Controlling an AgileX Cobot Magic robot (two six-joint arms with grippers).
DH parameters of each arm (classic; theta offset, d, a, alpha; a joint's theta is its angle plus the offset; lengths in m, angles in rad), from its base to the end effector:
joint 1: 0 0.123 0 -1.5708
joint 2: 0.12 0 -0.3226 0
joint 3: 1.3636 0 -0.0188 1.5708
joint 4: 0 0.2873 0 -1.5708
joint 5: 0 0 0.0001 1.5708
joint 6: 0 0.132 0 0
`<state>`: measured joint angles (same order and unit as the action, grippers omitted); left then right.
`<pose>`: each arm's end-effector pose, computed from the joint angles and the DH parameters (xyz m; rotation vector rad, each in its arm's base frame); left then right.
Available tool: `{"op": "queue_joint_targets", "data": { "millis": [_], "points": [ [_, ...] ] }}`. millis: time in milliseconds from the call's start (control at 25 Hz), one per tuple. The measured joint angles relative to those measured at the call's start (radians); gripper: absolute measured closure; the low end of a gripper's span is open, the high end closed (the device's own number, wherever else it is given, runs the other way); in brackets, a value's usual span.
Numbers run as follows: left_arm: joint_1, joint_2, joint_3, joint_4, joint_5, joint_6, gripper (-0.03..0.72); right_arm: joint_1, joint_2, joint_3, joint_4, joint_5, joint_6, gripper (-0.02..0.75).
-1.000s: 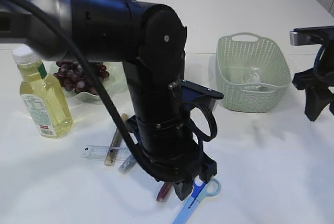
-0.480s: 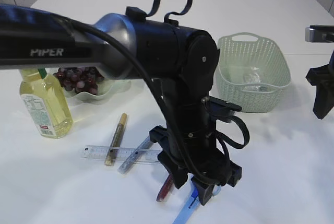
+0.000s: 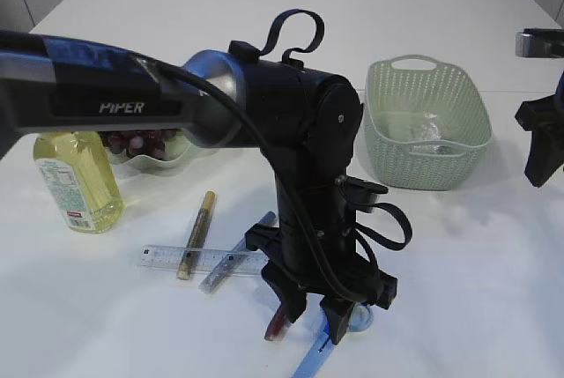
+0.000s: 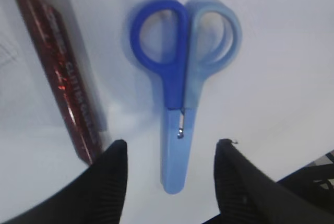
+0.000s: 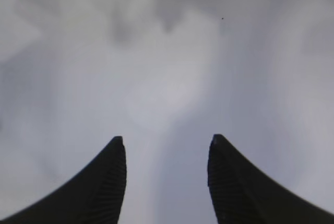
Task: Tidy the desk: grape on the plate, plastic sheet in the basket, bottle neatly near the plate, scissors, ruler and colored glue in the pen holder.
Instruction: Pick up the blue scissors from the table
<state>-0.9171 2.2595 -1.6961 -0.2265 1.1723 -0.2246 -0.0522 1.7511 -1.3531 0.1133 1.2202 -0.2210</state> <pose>0.2753 -0.4043 0.1019 -0.8691 -2.8289 0.1944 0.3803 -0.0058 0.2301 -0.2033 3.0770 0.1555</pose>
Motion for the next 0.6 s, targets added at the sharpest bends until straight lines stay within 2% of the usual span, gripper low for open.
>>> {"op": "queue_joint_targets", "data": {
  "millis": [320,600],
  "points": [
    [0.000,0.004,-0.002,-0.009,-0.026,-0.003,0.298,0.000,0.000,-0.010,0.041,-0.002,-0.006,0.334],
    [-0.030,0.027,-0.002,-0.015,-0.032,-0.004,0.298,0.000,0.000,-0.010,0.043,-0.002,-0.008,0.334]
  ]
}}
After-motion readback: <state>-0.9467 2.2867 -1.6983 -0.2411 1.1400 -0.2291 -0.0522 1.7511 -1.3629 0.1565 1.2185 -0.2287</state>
